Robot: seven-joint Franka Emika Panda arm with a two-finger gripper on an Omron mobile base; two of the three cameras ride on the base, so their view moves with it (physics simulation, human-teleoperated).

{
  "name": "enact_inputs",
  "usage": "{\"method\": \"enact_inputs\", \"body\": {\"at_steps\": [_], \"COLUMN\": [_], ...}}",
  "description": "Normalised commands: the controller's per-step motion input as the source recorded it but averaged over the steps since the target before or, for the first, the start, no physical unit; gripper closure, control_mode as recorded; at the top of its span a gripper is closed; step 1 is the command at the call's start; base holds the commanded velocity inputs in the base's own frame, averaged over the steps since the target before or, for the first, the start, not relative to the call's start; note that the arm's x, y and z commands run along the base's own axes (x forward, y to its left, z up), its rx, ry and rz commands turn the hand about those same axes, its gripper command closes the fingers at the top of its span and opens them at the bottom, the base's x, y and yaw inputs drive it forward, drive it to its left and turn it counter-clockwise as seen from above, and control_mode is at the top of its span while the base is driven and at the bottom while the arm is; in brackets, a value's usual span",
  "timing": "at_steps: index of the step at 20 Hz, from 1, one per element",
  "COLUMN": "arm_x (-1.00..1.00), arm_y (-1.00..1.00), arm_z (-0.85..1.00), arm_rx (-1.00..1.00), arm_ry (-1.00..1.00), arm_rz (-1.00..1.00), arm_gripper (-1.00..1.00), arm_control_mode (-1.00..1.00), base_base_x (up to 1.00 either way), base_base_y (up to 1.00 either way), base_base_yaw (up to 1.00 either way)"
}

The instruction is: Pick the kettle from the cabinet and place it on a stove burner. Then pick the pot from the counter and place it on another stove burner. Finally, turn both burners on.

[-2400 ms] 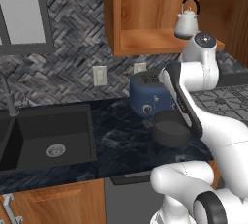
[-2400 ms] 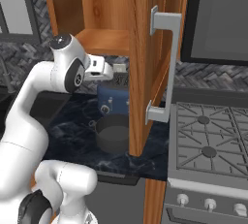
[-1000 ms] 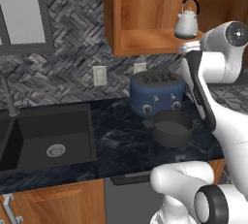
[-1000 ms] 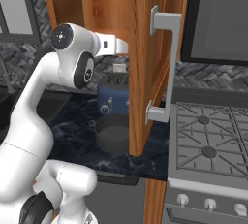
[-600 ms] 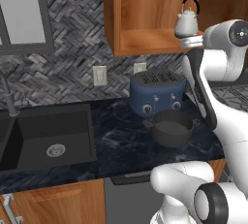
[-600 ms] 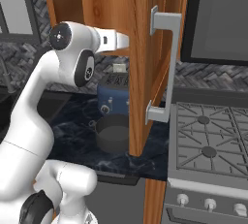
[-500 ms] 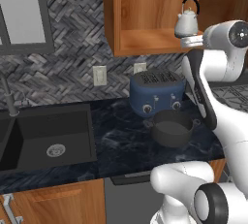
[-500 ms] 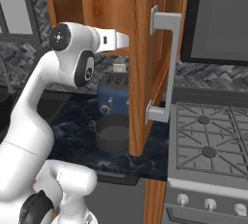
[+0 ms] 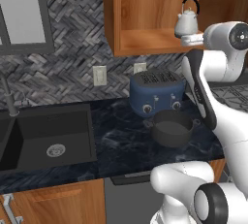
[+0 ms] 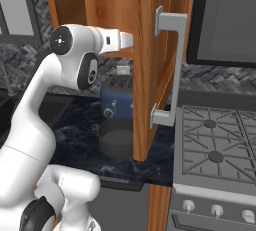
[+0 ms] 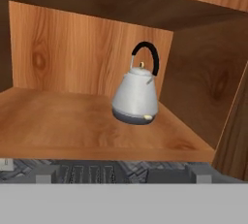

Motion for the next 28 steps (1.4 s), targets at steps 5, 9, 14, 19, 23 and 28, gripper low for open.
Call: {"method": "enact_inputs", "body": {"at_steps": [5,9,14,19,23,28], "arm_x": [0.02,0.00,0.09,0.24,0.25,0.32], "arm_y": [0.00,0.00,0.00,-0.01,-0.01,-0.23], "arm_z": [0.09,0.00,0.00,0.00,0.04,0.13], "arm_rx": [-0.01,0.00,0.00,0.00,-0.03,0.01], "arm_ry": [-0.02,-0.02,0.00,0.00,0.01,0.01], "arm_rz": [0.00,0.00,0.00,0.00,0.00,0.00], "arm_gripper": [-1.00,-1.00,-1.00,-1.00,-1.00,-1.00], "arm_control_mode": [-1.00,-1.00,-1.00,-1.00,-1.00,-1.00], "base_base_x": [0.00,0.00,0.00,0.00,0.00,0.00], "base_base_y": [0.00,0.00,0.00,0.00,0.00,0.00], "base_base_yaw": [0.00,0.00,0.00,0.00,0.00,0.00]}}
